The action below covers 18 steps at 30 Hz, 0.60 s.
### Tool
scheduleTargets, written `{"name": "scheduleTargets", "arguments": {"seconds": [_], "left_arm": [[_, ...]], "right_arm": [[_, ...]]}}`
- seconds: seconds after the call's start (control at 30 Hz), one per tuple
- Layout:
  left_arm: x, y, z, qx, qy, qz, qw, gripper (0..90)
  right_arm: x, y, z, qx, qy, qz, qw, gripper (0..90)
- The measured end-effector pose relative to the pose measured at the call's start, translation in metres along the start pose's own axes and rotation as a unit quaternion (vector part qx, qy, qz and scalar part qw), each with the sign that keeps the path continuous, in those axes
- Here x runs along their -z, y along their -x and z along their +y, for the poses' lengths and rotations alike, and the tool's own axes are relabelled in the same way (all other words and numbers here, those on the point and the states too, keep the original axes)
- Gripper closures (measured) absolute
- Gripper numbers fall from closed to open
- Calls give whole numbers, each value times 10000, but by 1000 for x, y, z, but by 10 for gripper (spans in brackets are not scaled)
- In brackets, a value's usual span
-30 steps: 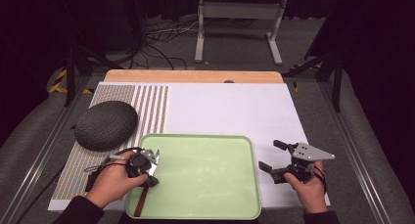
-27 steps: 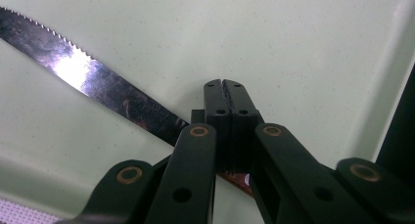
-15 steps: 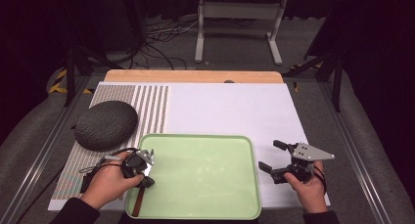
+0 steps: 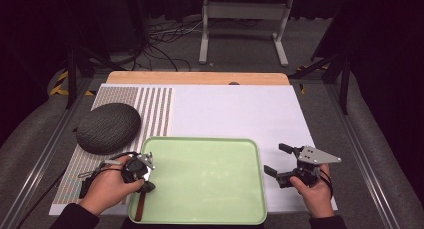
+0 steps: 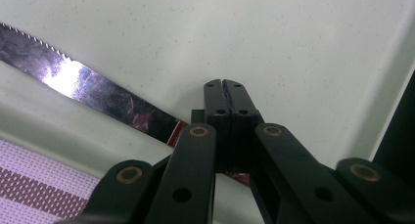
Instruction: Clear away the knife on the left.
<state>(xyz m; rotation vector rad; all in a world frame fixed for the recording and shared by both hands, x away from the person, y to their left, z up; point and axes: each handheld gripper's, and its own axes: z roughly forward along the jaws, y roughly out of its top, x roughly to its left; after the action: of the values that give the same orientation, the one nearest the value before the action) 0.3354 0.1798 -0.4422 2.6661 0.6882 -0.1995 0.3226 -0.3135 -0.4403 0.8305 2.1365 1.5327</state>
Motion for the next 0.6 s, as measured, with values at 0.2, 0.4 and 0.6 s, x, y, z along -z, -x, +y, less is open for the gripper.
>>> {"name": "scheduleTargets", "arguments": {"seconds": [0.2, 0.4, 0.6], "left_arm": [[1, 0, -1, 2, -28, -9, 10000, 898], [1, 0, -2, 1, -21, -11, 10000, 896], [1, 2, -2, -71, -91, -42, 9999, 891]], "right_arm": [[0, 0, 0, -3, 10, 9, 10000, 28], [0, 0, 0, -7, 5, 18, 10000, 28], [0, 0, 0, -5, -3, 8, 10000, 28]]}}
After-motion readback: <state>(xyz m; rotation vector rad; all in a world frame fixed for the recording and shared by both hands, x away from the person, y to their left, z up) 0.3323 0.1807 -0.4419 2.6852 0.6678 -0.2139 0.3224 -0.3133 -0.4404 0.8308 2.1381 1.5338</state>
